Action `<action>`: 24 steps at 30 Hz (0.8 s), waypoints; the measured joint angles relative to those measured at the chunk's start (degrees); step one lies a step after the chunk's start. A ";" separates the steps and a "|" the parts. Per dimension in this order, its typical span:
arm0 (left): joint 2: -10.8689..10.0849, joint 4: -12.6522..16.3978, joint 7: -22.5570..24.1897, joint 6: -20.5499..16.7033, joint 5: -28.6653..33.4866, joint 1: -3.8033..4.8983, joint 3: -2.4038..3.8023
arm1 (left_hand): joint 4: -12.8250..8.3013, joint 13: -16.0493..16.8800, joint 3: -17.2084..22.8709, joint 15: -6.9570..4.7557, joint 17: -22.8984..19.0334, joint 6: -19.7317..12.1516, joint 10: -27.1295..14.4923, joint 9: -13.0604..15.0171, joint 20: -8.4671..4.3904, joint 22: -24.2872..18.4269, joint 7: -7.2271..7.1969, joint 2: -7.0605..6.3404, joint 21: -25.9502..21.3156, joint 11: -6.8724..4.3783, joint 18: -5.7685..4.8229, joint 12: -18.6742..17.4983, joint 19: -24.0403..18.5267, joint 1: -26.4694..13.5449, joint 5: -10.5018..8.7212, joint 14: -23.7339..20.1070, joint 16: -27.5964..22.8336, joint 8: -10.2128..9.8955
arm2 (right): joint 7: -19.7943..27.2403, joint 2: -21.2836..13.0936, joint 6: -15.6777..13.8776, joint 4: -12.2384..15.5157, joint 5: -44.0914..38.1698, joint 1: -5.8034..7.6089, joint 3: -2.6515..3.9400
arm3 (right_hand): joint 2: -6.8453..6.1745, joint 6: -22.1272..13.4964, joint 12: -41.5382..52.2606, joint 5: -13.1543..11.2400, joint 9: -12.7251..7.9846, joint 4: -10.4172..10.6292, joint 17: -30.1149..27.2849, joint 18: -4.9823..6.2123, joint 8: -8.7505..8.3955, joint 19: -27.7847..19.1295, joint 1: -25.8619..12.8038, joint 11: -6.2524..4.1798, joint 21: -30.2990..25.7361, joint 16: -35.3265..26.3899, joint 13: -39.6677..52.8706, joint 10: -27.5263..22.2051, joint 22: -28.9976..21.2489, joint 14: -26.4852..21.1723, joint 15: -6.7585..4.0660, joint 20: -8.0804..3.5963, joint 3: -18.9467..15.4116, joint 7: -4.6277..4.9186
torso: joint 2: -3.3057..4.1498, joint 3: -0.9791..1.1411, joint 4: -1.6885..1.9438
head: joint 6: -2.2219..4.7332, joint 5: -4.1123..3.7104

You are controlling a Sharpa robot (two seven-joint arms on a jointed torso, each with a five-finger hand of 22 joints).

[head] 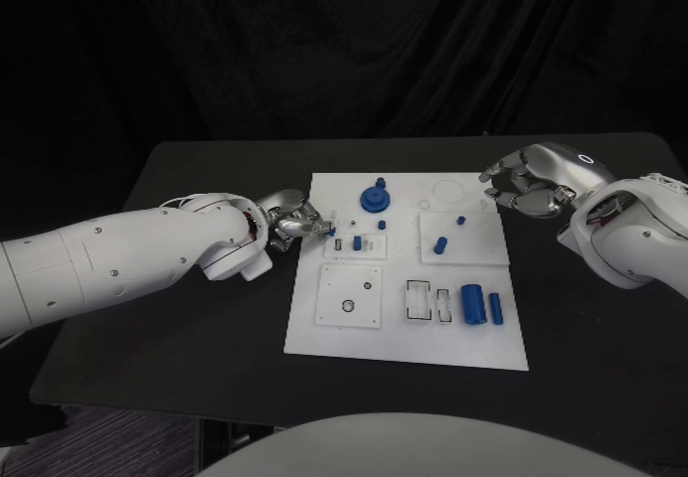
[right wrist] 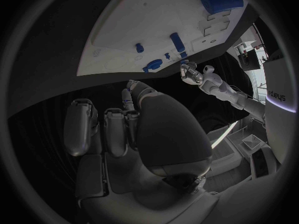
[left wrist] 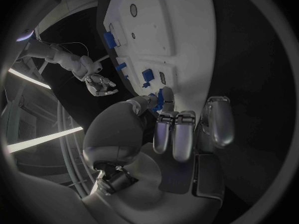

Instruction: Assemble the parts on the task board

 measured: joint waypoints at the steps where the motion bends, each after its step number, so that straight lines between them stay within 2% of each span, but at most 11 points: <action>1: 0.03 -0.07 0.10 -0.02 0.03 0.00 0.00 | 0.00 0.00 0.00 0.00 0.00 0.00 0.00 0.00 0.00 0.00 0.00 0.00 0.00 0.00 -0.01 0.00 0.00 0.00 0.00 0.00 0.00 0.00 | 0.00 0.00 0.00 0.00 0.00 0.00 0.00 | 0.00 0.00 0.02 0.00 0.00 0.00 0.00 -0.01 0.00 0.00 0.00 0.00 0.00 0.00 0.00 0.00 0.00 0.00 0.00 0.00 0.00 0.00 | 0.00 0.01 0.00 | 0.00 0.01; 7: 0.07 -0.06 0.51 -0.05 0.16 -0.01 0.00 | -0.78 0.00 0.79 0.00 0.00 -0.07 0.00 0.17 0.00 0.00 0.11 -0.08 0.00 0.00 0.00 0.00 0.00 -0.51 0.56 0.00 0.00 0.00 | 0.01 -0.05 -0.02 0.01 0.01 -0.01 0.00 | 0.00 0.00 -0.13 0.00 -0.05 0.00 0.00 0.00 0.00 0.00 0.00 0.00 0.00 0.00 0.00 0.00 0.00 0.00 0.00 0.00 0.00 0.00 | 0.00 0.00 0.00 | 0.00 0.04; 22: 0.02 1.07 -0.16 0.47 0.29 -0.25 0.00 | -1.57 0.00 1.58 0.00 0.00 0.00 0.00 0.17 0.21 0.00 0.40 -0.09 -0.21 0.00 -0.01 0.00 -0.20 -0.52 0.56 0.00 0.00 -0.04 | 0.01 -0.23 -0.01 0.16 0.01 -0.02 0.01 | 0.00 0.00 -0.24 0.00 -0.04 0.00 0.00 0.00 0.00 0.00 0.00 0.00 0.00 0.00 0.00 0.00 -0.01 0.00 0.00 0.00 0.00 0.00 | 0.03 -0.01 0.00 | 0.00 0.06; 24: -0.02 1.19 -0.39 0.62 0.30 -0.36 0.00 | -1.58 0.00 1.58 0.00 0.00 0.00 0.00 0.17 0.20 0.00 0.40 -0.39 -0.43 0.00 0.00 0.00 -0.20 -0.82 0.45 0.00 0.00 -0.22 | 0.00 -0.26 -0.01 0.17 0.01 -0.03 0.00 | 0.00 0.00 -0.24 0.00 -0.04 0.00 0.00 0.00 0.00 0.00 0.00 0.00 0.00 0.00 0.00 0.00 -0.01 0.00 0.00 0.00 0.00 0.00 | 0.03 -0.01 0.01 | 0.00 0.01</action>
